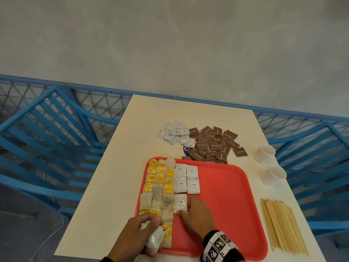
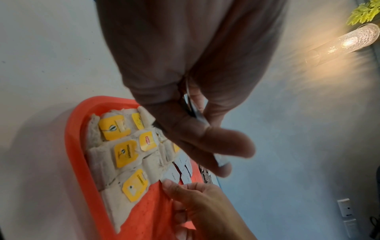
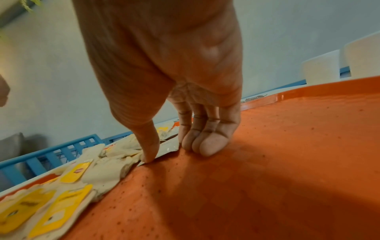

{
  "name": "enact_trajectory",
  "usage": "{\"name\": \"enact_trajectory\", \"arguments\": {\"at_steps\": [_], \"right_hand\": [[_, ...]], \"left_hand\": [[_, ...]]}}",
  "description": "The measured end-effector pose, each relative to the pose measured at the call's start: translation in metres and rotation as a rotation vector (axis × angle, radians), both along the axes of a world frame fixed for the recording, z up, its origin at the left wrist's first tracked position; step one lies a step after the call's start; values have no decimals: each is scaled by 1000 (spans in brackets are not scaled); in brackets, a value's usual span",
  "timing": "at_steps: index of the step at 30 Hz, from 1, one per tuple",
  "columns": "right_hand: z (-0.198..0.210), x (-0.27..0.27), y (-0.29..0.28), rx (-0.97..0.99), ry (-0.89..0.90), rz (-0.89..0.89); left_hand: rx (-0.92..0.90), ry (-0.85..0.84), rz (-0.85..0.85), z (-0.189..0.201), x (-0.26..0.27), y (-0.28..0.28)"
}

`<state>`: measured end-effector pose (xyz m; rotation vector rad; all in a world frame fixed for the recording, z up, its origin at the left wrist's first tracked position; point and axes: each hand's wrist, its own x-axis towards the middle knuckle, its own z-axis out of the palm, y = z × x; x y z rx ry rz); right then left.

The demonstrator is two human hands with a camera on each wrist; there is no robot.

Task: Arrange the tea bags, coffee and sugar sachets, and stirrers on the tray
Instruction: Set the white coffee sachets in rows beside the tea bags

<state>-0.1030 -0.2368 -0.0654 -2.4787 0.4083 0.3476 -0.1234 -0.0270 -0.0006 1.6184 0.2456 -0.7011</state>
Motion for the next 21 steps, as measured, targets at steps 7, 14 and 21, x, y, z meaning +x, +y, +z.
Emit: {"name": "enact_trajectory", "arguments": {"at_steps": [7,14,21], "right_hand": [[5,-11,0,-74,-108,237],[3,3,-2,-121,-90,277],[-1,13,-4,-100,-80,262]], "left_hand": [[13,5,8,-2,1,1],[-3,-2,10,0,2,4],[-14,1,28,-1,2,5]]}}
